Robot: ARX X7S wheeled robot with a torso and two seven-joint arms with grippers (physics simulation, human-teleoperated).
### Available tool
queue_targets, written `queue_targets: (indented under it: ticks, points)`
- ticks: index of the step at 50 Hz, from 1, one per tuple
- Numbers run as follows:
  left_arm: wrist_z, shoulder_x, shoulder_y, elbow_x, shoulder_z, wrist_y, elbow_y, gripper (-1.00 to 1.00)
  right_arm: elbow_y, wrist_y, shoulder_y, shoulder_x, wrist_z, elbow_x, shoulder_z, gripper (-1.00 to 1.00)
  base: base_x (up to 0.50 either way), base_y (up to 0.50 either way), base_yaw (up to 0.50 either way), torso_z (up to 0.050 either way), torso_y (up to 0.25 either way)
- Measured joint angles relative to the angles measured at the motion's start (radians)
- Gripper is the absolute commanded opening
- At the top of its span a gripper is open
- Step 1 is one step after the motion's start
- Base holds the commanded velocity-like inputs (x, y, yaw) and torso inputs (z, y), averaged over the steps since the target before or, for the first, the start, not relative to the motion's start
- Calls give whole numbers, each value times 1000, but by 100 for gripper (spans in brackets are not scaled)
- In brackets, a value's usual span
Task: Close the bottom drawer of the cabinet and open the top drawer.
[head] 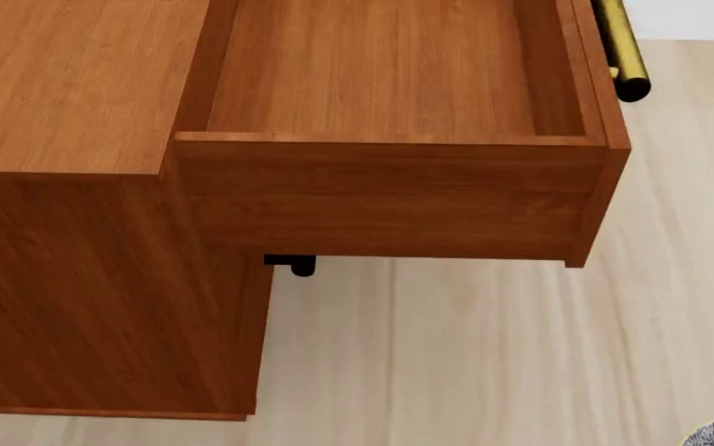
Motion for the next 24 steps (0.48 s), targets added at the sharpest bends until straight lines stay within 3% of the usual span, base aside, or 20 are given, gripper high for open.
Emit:
queue_targets:
  ticks: [13,24]
  points:
    - [-7,-5,-9,-11,-1,-2,3,100,-75,55,21,70,75,29,93,100,0,0,0,0,0]
    - [-8,-8,-12,-11,4,-2,3,100,-168,111,-3,161,211,100,254,100,0,0,0,0,0]
